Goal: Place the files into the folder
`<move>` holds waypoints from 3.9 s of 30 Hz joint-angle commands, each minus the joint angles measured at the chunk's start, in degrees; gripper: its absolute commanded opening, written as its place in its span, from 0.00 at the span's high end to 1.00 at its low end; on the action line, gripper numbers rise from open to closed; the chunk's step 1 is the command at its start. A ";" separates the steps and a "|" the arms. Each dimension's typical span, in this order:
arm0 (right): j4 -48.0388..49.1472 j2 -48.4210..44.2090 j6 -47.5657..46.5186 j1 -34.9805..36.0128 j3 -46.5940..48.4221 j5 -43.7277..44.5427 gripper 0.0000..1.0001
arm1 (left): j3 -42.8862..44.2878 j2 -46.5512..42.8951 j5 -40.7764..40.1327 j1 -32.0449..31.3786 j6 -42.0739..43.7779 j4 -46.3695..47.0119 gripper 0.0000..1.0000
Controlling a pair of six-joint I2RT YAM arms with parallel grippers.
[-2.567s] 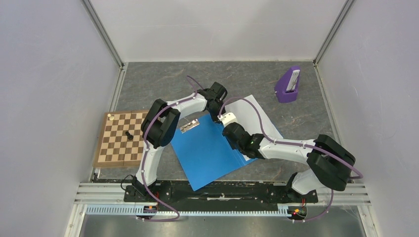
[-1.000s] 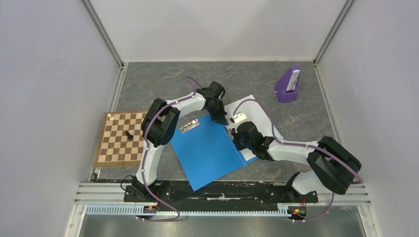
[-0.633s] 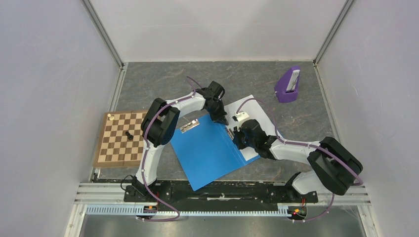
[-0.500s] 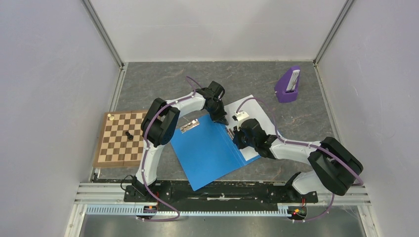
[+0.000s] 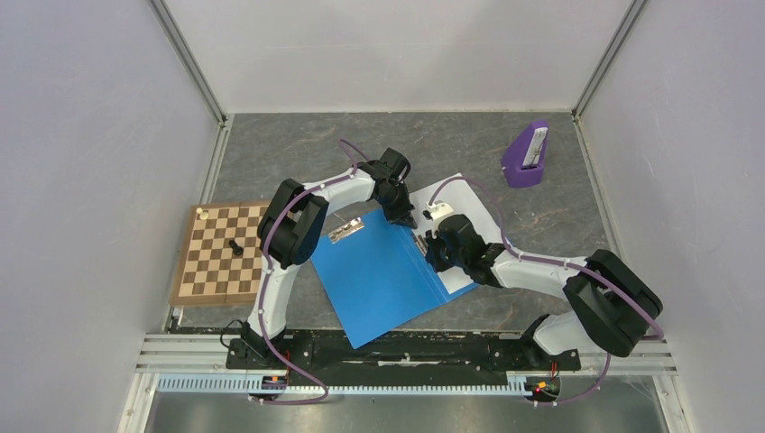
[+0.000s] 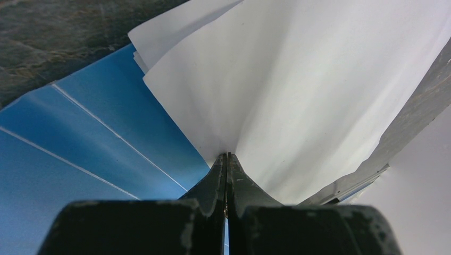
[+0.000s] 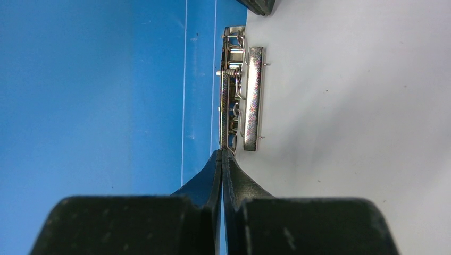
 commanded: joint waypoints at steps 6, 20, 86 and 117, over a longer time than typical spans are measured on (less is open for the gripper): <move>-9.77 0.47 -1.75 0.32 3.49 2.10 0.92 | -2.50 5.32 -9.59 -0.29 4.15 -3.40 0.98; -9.99 3.32 -6.49 1.62 9.24 7.59 0.76 | 6.19 2.67 -10.02 -0.29 9.36 -7.64 0.88; -25.04 8.20 -1.35 -0.08 25.63 8.40 1.00 | -55.10 -68.05 -15.10 9.20 0.93 0.72 0.19; -25.10 5.54 0.69 -3.20 27.93 4.17 1.00 | -59.13 -68.30 -11.16 9.32 -13.97 7.37 0.17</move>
